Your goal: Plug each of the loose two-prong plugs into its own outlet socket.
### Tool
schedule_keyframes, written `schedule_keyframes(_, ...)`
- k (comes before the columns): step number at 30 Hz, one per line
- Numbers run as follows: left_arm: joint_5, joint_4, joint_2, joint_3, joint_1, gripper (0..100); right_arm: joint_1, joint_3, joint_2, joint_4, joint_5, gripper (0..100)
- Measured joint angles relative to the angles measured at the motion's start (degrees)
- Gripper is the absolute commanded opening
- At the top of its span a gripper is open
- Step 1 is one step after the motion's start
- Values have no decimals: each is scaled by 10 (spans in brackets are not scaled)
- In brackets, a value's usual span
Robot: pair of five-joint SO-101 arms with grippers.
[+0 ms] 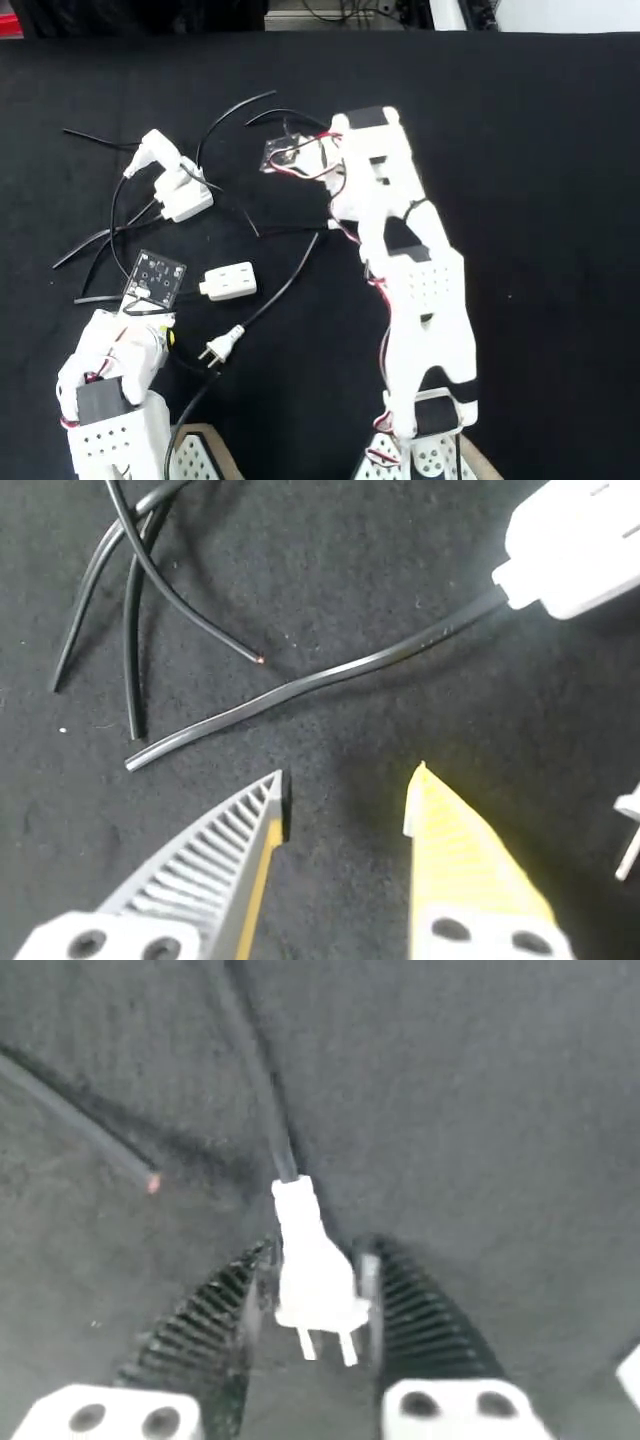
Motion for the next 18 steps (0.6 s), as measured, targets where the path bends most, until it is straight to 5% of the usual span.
schedule_keyframes(9,0,0,0,0,0,199,3,-40,5,69,-14,11)
schedule_keyframes(18,0,0,0,0,0,199,3,-142,-23,72,-206,11)
